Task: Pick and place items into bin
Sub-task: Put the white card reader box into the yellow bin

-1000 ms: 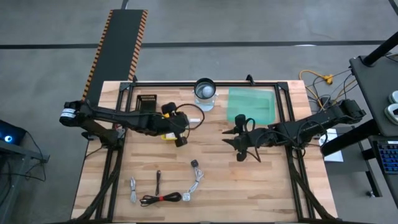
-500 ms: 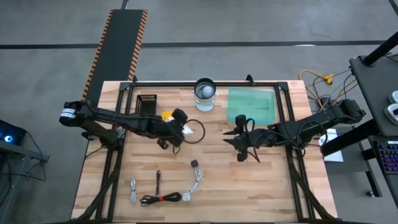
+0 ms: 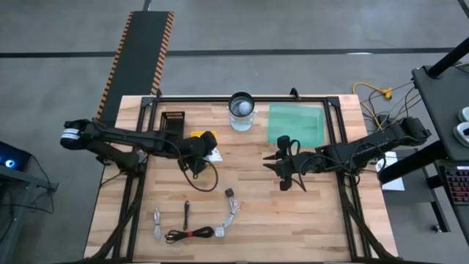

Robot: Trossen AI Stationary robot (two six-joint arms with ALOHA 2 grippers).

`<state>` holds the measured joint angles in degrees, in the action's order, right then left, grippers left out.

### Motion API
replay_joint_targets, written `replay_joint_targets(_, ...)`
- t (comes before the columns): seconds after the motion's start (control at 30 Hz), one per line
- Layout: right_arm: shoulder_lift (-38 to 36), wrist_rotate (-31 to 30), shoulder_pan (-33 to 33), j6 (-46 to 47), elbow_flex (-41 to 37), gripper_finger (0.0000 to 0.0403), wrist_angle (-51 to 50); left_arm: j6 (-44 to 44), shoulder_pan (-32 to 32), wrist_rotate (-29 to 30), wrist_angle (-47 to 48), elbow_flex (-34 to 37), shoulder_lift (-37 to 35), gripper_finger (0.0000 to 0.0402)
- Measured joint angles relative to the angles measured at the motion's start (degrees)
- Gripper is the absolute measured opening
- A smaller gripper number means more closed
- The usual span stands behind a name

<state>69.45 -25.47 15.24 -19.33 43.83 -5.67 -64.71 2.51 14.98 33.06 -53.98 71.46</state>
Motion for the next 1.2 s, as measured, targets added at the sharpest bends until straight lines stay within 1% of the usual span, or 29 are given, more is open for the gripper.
replay_joint_targets(0.13, 0.0, 0.02, 0.0, 1.85, 0.0, 0.0077, 0.0, -0.82, -0.58, -1.43, 0.0, 2.41, -4.07, 0.0017)
replay_joint_targets(0.23, 0.0, 0.02, -0.01, 2.74, 0.0, 0.0075, -0.03, -2.47, -2.08, -5.22, 0.11, 5.25, -7.83, 0.0017)
replay_joint_targets(0.33, 0.0, 0.04, 0.0, 2.66, 0.0, 0.0075, -0.02, -5.19, -3.64, -8.76, -2.37, 8.07, -10.91, 0.0017)
replay_joint_targets(0.5, 0.0, 0.04, 0.0, 2.37, 0.0, 0.0077, 0.08, -9.37, -6.52, -9.4, -6.69, 12.57, -13.29, 0.0017)
replay_joint_targets(0.57, 0.0, 0.08, 0.0, 1.5, 0.0, 0.0075, 0.11, -9.76, -7.76, -9.63, -8.21, 13.61, -13.24, 0.0018)
replay_joint_targets(0.73, 0.0, 0.11, 0.0, 1.25, 0.0, 0.0069, 0.3, -10.75, -10.9, -9.93, -8.57, 14.33, -11.35, 0.0022)
replay_joint_targets(0.9, 0.0, 0.11, -0.02, 1.3, 0.0, 0.0068, 0.44, -12.64, -15.13, -13.74, -8.84, 14.91, -8.84, 0.002)
replay_joint_targets(0.97, 0.0, 0.11, 0.0, 1.32, 0.0, 0.0068, 0.44, -12.68, -16.46, -14.27, -9.99, 15.38, -8.0, 0.002)
replay_joint_targets(1.2, 0.0, 0.11, 0.0, 1.15, 0.0, 0.0068, 0.48, -14.62, -18.02, -14.73, -11.81, 16.12, -6.65, 0.0022)
